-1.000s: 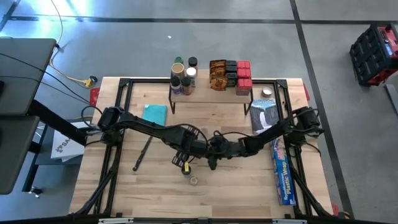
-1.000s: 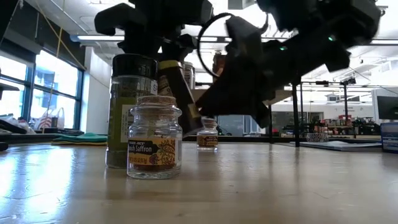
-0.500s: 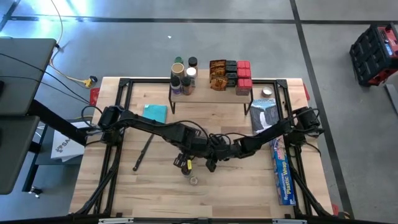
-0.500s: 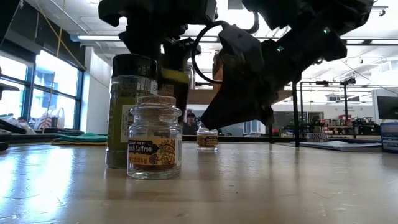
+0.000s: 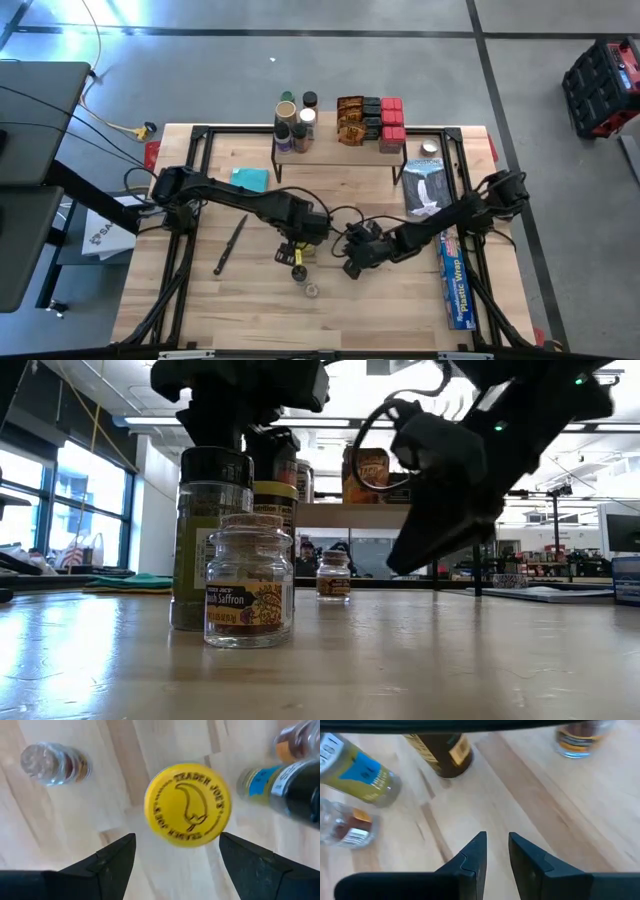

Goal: Shelf spices
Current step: Put the yellow seasoning bottle on the shelf

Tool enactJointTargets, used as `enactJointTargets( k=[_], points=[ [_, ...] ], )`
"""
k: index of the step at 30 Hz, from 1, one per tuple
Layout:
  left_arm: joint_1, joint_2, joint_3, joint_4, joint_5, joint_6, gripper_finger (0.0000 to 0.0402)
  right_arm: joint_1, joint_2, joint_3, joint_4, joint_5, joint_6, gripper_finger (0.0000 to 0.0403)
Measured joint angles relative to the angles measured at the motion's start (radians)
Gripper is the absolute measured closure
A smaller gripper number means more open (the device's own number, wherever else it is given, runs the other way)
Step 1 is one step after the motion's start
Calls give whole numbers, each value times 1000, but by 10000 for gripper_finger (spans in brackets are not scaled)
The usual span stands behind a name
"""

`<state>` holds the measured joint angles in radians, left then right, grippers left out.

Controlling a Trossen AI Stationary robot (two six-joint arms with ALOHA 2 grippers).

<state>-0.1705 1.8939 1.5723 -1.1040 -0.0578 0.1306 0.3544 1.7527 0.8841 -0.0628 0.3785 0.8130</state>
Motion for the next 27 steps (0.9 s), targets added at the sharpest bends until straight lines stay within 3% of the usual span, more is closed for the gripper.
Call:
enactJointTargets(
  k=[11,21,27],
  points=[
    [-13,-106,-236,362,1,-101,119,33,-7,0,-27,36,25,327],
    [-20,-107,-234,392,-4,-123,120,32,-7,0,-27,39,18,327],
    [-20,-110,-234,387,1,-127,144,32,-7,0,-27,39,17,327]
  ],
)
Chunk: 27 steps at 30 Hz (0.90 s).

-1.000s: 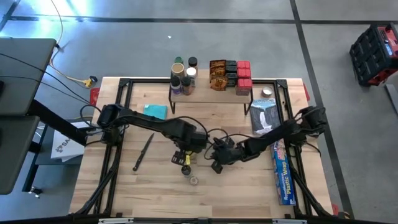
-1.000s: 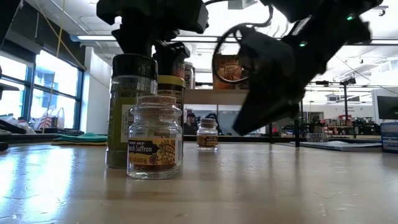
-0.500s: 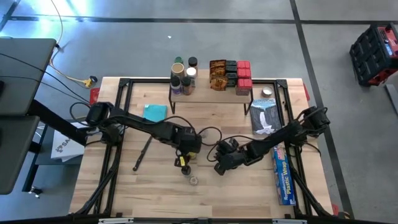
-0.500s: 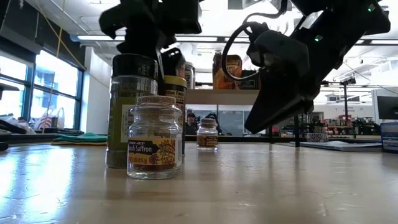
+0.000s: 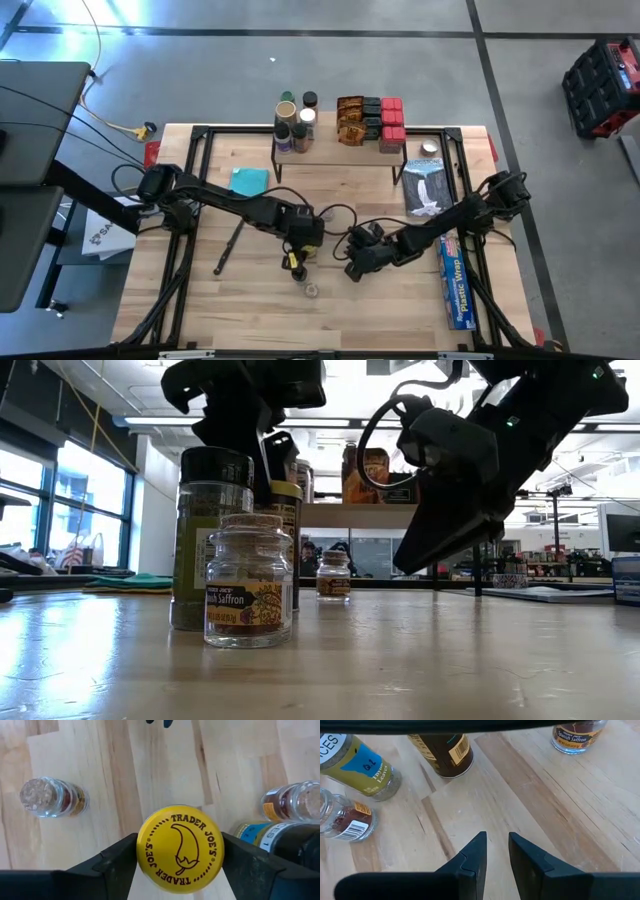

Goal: Shelf spices
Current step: Put the yellow seasoning bottle on the shelf

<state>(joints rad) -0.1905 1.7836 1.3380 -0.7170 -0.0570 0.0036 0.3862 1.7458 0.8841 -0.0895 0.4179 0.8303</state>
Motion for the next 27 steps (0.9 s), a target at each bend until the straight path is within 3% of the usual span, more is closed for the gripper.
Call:
enactJointTargets(
  k=[6,11,19,27],
  points=[
    [0,-1,0,1,9,5,177,0,0,0,0,0,0,327],
    [3,2,30,-50,34,-3,178,0,0,0,0,0,2,327],
    [75,1,297,-305,6,0,178,2,0,0,0,0,5,327],
    [257,3,562,-414,-34,11,178,2,0,0,0,0,0,327]
  ],
)
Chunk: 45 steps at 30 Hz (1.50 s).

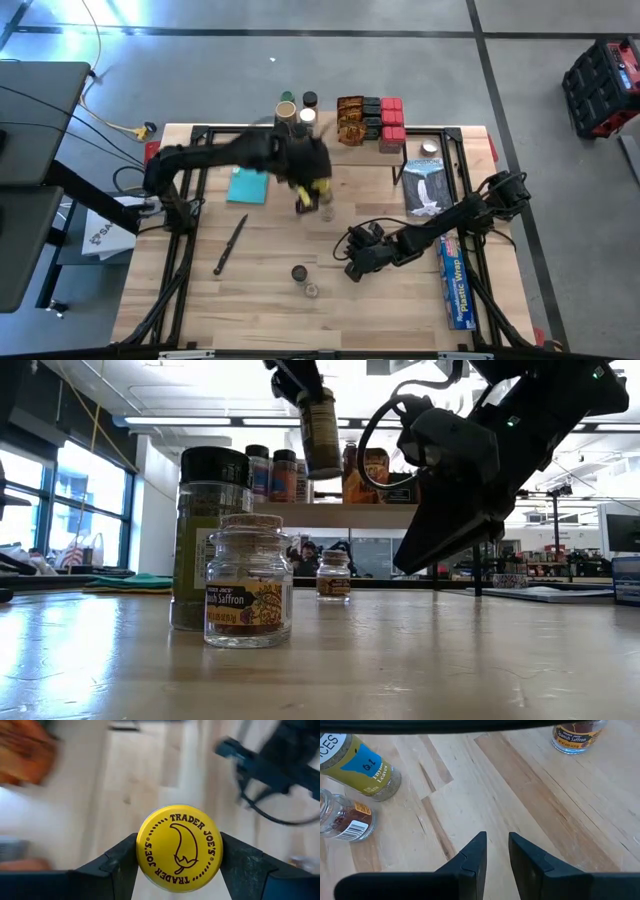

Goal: Shelf spices
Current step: Put the yellow seasoning bottle on the shelf

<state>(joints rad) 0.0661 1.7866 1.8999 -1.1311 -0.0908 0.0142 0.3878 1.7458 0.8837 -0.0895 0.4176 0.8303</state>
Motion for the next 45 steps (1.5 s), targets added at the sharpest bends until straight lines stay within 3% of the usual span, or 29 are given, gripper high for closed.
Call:
enactJointTargets(
  k=[12,19,22,29,45],
  points=[
    [247,3,157,34,54,139,178,-7,0,0,0,-1,0,327],
    [327,85,256,26,97,184,178,-32,0,0,3,-28,0,327],
    [336,121,257,11,94,213,178,-35,0,0,4,-34,0,327],
    [332,168,257,-31,-19,267,163,-34,0,0,4,-46,0,327],
    [348,216,258,-8,-27,322,155,-34,0,0,3,-45,0,327]
  ],
)
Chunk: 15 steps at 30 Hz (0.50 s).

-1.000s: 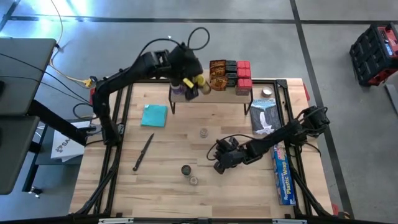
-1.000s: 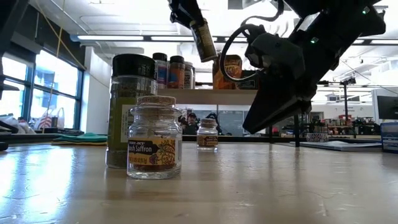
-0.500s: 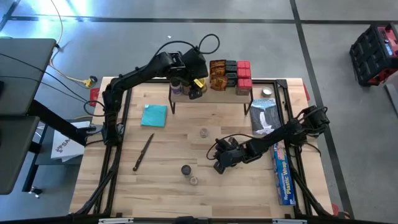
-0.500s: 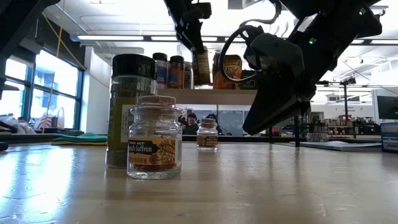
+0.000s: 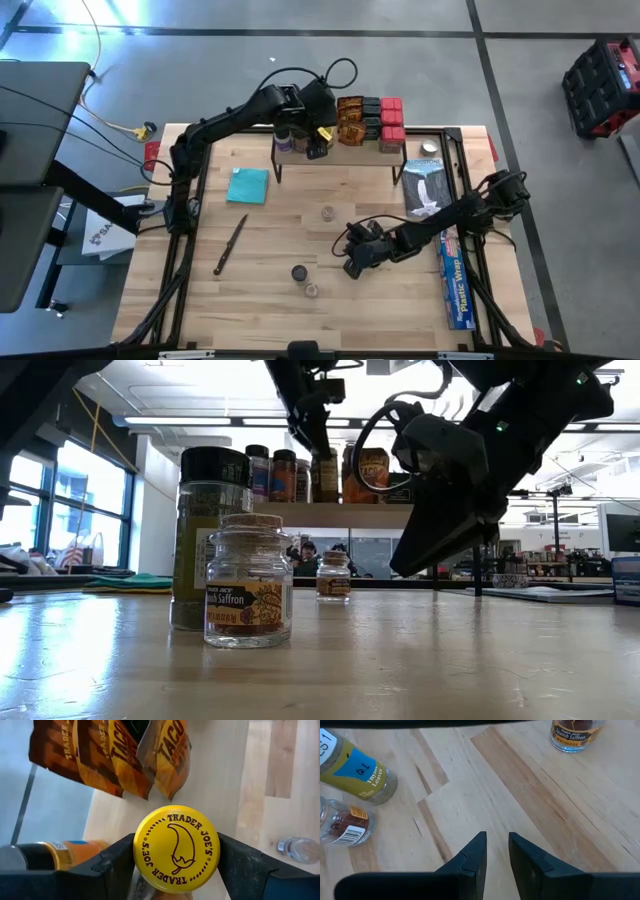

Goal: Shelf spices
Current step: Put the yellow seasoning bottle on the shelf

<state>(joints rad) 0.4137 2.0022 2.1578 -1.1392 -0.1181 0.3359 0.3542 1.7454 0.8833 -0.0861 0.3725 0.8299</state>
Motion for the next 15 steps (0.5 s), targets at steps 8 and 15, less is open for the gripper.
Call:
enactJointTargets(
  k=[8,15],
  points=[
    [5,6,0,36,-24,42,155,2,0,0,-1,0,0,327],
    [24,6,-1,46,-26,65,154,2,0,0,0,-1,1,327]
  ],
)
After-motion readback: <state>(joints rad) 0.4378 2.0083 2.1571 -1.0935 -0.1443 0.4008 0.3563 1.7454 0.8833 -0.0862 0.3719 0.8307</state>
